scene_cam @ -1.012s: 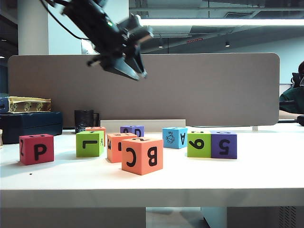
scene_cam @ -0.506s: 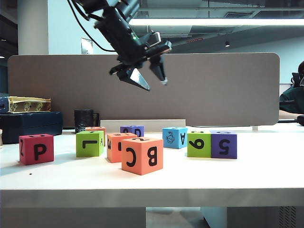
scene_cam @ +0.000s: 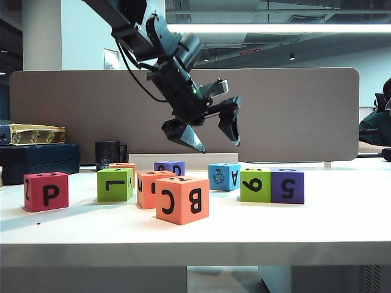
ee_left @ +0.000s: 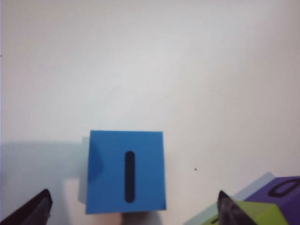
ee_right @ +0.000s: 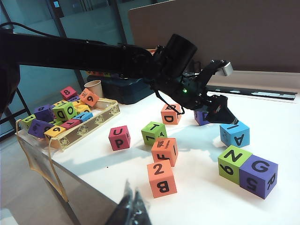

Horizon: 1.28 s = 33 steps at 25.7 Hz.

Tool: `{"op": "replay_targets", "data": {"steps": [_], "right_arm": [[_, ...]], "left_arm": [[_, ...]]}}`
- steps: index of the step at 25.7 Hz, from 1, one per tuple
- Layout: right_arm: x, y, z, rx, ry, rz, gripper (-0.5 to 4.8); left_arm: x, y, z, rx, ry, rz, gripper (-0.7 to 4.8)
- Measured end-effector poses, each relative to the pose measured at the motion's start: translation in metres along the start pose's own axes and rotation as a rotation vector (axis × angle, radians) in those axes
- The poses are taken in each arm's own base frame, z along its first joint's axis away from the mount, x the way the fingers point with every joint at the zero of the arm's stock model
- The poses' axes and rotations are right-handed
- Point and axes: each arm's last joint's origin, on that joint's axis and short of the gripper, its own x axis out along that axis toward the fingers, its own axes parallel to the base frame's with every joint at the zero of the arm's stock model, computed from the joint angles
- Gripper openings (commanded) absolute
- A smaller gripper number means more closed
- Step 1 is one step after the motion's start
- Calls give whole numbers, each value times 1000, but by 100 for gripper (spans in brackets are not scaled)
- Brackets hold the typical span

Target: Select the appropriate blocks from the scattered letter blocks on the table and arrange them in a row to spell out "TURING".

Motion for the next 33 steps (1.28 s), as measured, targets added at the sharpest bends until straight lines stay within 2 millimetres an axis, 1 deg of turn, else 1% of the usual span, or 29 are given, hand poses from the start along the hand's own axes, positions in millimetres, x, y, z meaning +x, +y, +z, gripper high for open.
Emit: {"op": "replay_targets", "data": {"steps": [2,6,11,18,21,22,27,33], "right_arm": [[0,0,0,1,0,0,-1],[0,0,0,0,0,0,-1],[0,0,0,1,0,0,-1],[0,0,0,1,1,-1,-1],[0,0,0,1,0,-1,-1],[0,0,0,1,0,-2,-1],[0,0,0,0,0,-2,-1],[0,0,0,1,0,-4,-1]], "left_arm": [[7,3,-3,34,-4,3,467],[15,5,-7,74,-6,6,467],[22,6,-9,83,-21,6,466],[38,6,-20,82,9,4,465],[44,3,-24,86,15,12,454],[46,4,-25,86,18,13,446],[50,3,-28,86,29,21,333],[50,2,-28,88,29,34,330]]}}
